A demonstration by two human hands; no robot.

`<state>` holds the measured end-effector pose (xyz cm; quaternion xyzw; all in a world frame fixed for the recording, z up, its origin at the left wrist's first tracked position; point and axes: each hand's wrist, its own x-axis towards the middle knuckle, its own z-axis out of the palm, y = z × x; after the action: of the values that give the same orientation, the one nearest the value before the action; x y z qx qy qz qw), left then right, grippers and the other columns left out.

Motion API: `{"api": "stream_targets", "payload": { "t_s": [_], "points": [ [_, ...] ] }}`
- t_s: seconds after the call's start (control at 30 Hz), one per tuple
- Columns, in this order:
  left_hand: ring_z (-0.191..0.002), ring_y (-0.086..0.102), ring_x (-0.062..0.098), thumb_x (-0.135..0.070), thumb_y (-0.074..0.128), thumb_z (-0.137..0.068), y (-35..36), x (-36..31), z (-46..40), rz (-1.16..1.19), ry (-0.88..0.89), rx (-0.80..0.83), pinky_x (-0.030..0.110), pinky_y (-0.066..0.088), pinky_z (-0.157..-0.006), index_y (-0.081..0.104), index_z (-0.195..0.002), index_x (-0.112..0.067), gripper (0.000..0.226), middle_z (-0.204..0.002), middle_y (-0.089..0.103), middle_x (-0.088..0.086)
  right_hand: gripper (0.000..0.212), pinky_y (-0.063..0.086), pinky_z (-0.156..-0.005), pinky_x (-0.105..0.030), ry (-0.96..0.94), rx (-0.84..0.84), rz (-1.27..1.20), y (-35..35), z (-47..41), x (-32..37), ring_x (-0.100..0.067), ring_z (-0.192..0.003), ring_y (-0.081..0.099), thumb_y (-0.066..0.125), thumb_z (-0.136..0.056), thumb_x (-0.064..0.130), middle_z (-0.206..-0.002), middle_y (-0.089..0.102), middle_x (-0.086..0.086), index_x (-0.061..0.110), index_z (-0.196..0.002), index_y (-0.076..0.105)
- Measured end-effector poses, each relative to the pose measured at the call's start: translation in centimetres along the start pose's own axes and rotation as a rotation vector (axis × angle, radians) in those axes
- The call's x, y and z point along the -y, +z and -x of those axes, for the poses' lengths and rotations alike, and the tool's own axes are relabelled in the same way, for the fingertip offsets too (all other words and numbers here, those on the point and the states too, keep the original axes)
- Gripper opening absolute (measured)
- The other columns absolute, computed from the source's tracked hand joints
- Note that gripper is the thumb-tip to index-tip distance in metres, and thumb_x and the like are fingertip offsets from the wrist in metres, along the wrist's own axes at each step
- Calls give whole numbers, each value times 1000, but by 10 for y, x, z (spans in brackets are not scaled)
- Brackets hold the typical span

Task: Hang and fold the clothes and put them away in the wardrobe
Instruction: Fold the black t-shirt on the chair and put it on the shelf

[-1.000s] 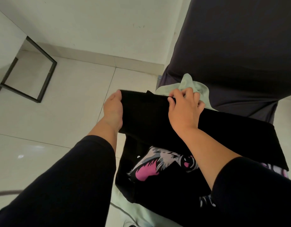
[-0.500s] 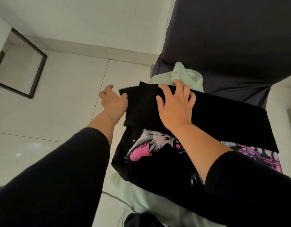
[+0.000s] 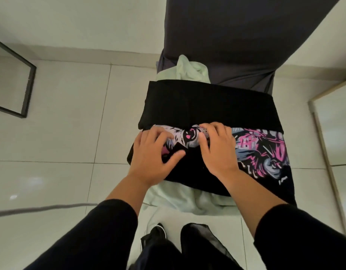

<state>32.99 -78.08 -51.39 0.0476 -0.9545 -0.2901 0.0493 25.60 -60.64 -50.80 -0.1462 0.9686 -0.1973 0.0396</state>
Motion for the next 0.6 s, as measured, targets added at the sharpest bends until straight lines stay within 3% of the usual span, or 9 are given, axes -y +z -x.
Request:
{"api": "stream_targets", "payload": {
  "t_s": [0.1,0.17,0.23,0.33,0.47,0.53,0.6],
  "points": [
    [-110,50,14,-66,49,-76,2,-2,21,-144,80,85,39,37,-101,56,-108,-26,51,-112,54,-10,48,36,-100,-38,6,24,35,-4,30,-7,-18,-115,42,28,-90,51,-120,48,3,23,-117,57],
    [-103,57,19,-49,54,-84,6,-2,28,-168,51,39,37,43,-91,60,-106,-21,36,-106,60,-6,50,32,-102,-36,-10,77,57,-4,44,-11,-16,-118,39,32,-87,53,-122,45,5,23,-118,56],
    [-95,60,22,-29,55,-92,4,-6,32,-24,-94,-68,34,46,-82,60,-109,-15,23,-103,64,-1,43,27,-106,-35,8,94,12,-4,50,-12,-14,-122,35,45,-87,46,-125,43,6,22,-122,55],
    [-87,59,19,-22,45,-97,-7,-14,32,148,-272,-188,30,46,-74,53,-115,-17,20,-101,64,-1,33,22,-106,-32,31,96,-62,-7,55,-8,-13,-121,32,54,-87,38,-122,42,8,25,-117,58],
    [-75,57,20,-23,39,-100,-34,-19,25,210,-260,-307,31,44,-66,50,-113,-16,18,-87,63,1,28,25,-104,-34,28,220,-84,-13,47,9,-13,-114,38,53,-86,49,-113,48,12,35,-109,57],
    [-67,54,18,-23,34,-101,-45,-20,21,194,-240,-333,29,41,-59,50,-112,-14,21,-80,60,3,15,36,-96,-37,47,271,-201,-17,36,23,-14,-103,46,56,-85,48,-97,54,11,34,-91,58],
    [-65,51,14,-23,31,-102,-55,-19,17,179,-257,-369,25,36,-57,50,-112,-13,24,-80,58,2,12,43,-78,-33,71,285,-451,-21,22,38,-13,-83,54,61,-86,38,-79,57,9,28,-81,59]
  ]
}}
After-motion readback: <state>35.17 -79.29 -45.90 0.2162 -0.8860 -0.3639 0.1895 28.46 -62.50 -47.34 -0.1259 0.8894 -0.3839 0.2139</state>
